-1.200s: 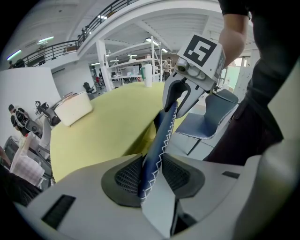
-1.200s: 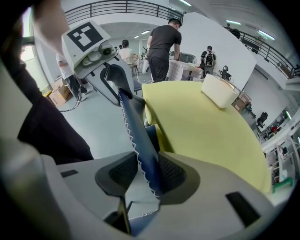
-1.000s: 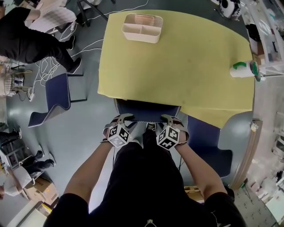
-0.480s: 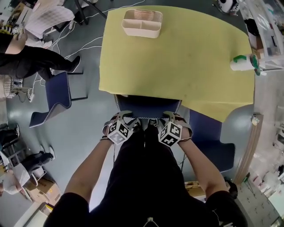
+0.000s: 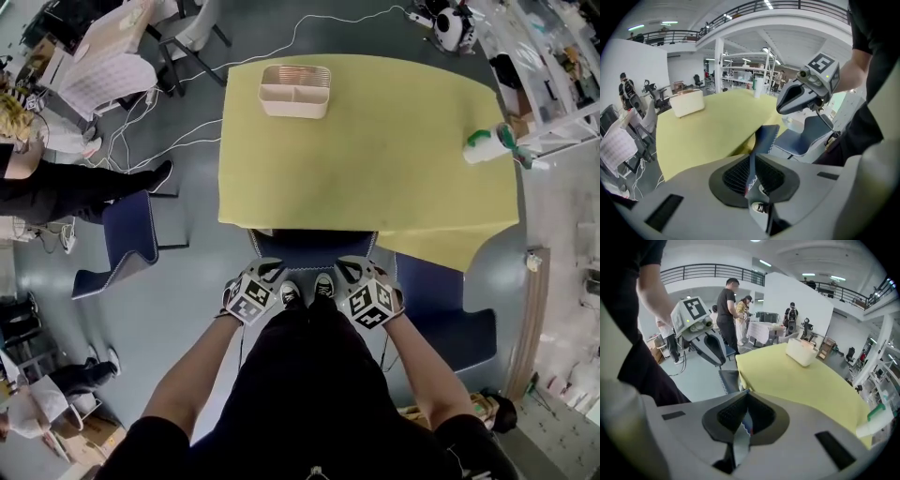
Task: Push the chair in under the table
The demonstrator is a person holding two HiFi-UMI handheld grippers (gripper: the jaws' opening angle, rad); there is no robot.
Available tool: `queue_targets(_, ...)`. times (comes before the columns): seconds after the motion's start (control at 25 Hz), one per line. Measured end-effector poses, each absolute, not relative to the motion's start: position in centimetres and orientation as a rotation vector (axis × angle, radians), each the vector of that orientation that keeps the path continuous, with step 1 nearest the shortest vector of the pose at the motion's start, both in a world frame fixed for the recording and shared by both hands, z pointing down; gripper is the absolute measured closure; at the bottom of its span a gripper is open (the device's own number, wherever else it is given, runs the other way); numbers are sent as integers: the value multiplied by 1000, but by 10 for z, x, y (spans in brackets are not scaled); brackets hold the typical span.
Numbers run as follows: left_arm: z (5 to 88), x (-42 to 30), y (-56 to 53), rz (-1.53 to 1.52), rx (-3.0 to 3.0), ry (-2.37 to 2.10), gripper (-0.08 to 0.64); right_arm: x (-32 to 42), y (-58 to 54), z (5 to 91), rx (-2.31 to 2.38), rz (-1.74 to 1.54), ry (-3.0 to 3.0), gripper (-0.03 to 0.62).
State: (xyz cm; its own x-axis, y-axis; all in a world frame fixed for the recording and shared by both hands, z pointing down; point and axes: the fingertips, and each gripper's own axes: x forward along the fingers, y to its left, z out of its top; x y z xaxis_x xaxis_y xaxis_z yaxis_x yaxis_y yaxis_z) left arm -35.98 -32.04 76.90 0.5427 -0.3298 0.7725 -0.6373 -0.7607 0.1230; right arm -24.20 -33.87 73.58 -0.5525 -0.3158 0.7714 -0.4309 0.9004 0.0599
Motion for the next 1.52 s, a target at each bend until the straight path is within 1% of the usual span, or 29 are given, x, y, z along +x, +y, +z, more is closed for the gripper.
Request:
queue_targets(0.08,753,-362,-324,1022,2404,-823,540,-254,-338,718,532,143,-2262,576)
queue_targets(0.16,732,-361,-327,977,2428,-841,551,-263,-338,704,540,149,-2301,577)
queue_targets(0.68,661,-367,-335,852,2602,-946,551,-287,-364,649,665,77,-2329,577)
queue_targets(1.0,603,-367,-349,762,2716,-1011,551,-288,-380,607,773,118,-2402,578)
queue_targets(1.2,566,-364,-359,585,2743,-1029,551,-291,-394,570,868,158,-2494,578)
queue_targets(1.4,532,-363,-366,369,2717,-977,552,-294,-405,541,932,295,-2598,578)
queue_targets(1.52,515,-366,-367,252,2708,-974,552,-298,-401,527,936,304,-2648,578)
